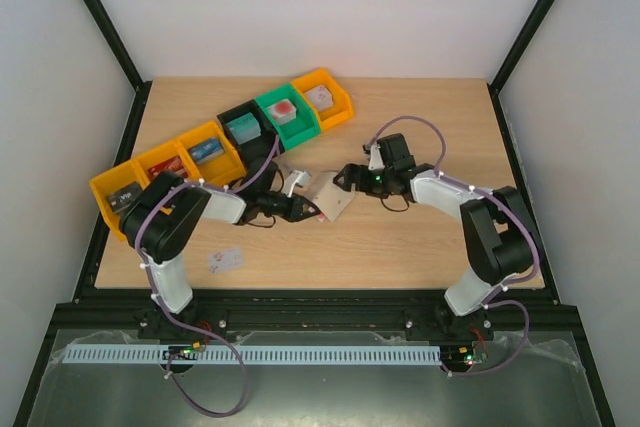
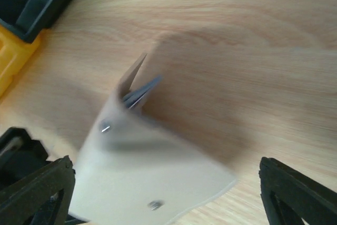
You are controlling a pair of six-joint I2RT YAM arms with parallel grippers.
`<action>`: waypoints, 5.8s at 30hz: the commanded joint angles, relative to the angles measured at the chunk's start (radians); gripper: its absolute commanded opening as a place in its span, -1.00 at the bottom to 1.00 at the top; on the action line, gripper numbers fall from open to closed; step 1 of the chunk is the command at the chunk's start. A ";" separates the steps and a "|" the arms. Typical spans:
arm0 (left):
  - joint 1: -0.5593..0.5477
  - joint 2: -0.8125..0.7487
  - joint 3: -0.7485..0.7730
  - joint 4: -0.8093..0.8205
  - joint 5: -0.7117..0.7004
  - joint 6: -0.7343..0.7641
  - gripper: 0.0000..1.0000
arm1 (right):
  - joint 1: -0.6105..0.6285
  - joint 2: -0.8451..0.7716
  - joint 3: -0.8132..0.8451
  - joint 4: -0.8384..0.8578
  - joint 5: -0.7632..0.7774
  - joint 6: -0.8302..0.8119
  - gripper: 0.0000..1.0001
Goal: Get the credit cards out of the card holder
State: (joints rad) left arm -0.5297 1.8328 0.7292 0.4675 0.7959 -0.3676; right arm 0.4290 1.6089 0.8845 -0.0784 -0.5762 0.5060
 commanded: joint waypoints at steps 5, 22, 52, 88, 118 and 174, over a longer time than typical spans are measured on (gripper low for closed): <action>0.020 -0.078 -0.024 0.124 0.139 0.117 -0.95 | -0.096 0.017 0.044 -0.048 -0.210 -0.173 0.97; 0.009 -0.155 0.011 0.128 0.011 0.066 -0.95 | -0.094 -0.042 0.080 -0.153 -0.463 -0.205 0.29; -0.163 -0.301 -0.085 -0.242 -0.321 0.787 -0.95 | -0.051 -0.065 0.166 -0.084 -0.224 0.214 -0.97; 0.195 -0.864 -0.163 -0.270 -0.354 0.015 -0.95 | 0.023 0.241 0.534 -0.679 0.229 0.005 0.14; 0.336 -0.987 -0.138 0.095 0.084 -0.328 -0.95 | 0.222 -0.007 0.381 0.630 -0.572 0.361 -0.38; 0.547 -1.177 -0.383 -0.461 -0.833 -0.263 0.99 | 0.171 1.019 1.345 0.137 0.473 0.911 -0.97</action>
State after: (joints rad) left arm 0.0116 0.6666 0.3588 -0.0170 -0.0223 -0.6319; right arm 0.5961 2.6003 2.1925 0.0456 -0.1436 1.3937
